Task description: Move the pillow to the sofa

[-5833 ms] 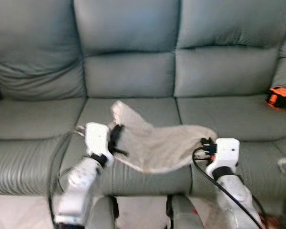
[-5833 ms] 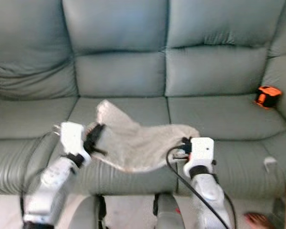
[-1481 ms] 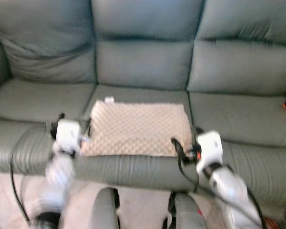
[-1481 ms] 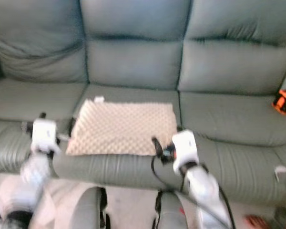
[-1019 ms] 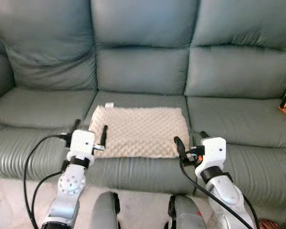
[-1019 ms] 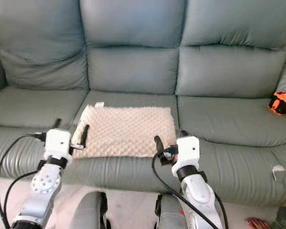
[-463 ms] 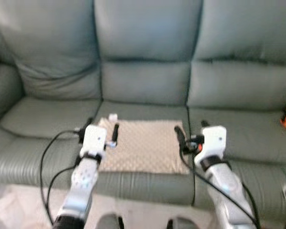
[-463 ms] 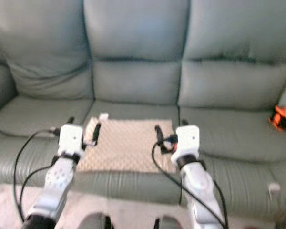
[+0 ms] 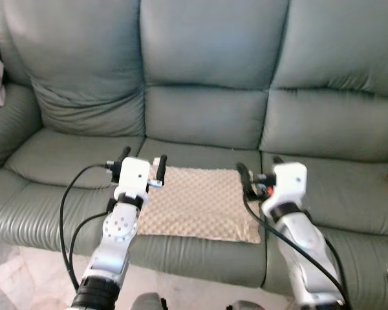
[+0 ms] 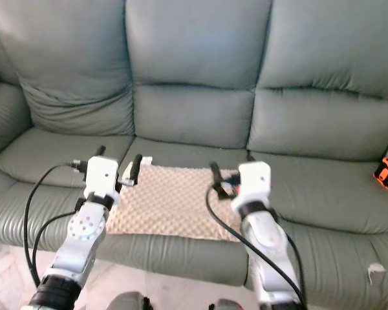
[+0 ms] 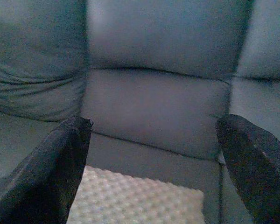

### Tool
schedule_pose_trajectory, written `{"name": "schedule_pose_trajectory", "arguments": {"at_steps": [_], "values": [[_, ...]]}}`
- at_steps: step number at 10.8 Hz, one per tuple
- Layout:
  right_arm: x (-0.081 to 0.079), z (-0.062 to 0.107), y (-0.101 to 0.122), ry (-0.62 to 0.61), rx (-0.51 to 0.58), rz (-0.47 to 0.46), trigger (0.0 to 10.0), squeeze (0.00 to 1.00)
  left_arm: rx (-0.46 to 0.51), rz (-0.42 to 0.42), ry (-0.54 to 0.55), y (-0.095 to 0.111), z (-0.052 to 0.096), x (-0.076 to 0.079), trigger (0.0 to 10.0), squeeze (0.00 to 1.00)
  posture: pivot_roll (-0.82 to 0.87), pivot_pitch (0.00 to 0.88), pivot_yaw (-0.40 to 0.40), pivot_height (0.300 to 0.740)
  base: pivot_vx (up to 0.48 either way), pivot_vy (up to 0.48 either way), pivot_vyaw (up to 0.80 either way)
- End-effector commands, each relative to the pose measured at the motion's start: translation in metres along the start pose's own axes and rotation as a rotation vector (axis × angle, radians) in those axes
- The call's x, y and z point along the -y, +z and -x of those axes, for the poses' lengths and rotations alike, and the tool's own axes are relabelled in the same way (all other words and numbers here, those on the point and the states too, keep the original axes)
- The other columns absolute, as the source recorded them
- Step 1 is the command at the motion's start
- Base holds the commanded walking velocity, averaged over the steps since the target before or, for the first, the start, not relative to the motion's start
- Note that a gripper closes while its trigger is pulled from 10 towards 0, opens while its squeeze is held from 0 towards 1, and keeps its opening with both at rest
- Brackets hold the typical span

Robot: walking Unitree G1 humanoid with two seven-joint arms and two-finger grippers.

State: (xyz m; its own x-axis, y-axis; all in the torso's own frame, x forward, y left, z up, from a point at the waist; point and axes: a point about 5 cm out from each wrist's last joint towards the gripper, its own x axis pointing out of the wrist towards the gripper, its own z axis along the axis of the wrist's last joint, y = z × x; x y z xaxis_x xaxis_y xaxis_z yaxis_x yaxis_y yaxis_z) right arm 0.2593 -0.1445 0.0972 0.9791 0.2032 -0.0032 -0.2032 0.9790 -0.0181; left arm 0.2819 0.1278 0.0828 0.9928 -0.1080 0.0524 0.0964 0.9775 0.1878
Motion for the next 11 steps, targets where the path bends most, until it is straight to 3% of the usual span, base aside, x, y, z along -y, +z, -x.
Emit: {"name": "schedule_pose_trajectory", "arguments": {"at_steps": [1,3,11], "values": [[-0.0017,-0.0016,-0.0031,0.008,-0.014,0.011,10.0,0.00,-0.027,0.025,0.064,-0.0020,0.0004,-0.0068,10.0,0.00,-0.10,0.000,0.044,0.740,0.000,0.000,0.00],[0.0013,-0.0019,-0.0021,-0.012,-0.009,-0.013,10.0,0.00,-0.021,0.020,0.005,-0.0033,0.0013,-0.0029,10.0,0.00,-0.11,0.000,0.052,0.740,0.000,0.206,0.00],[0.0011,0.0029,-0.0070,-0.016,-0.026,-0.013,10.0,0.00,-0.036,0.023,-0.011,-0.0058,0.0032,0.0000,10.0,0.00,-0.11,0.000,0.058,0.740,0.000,0.480,0.00]]}}
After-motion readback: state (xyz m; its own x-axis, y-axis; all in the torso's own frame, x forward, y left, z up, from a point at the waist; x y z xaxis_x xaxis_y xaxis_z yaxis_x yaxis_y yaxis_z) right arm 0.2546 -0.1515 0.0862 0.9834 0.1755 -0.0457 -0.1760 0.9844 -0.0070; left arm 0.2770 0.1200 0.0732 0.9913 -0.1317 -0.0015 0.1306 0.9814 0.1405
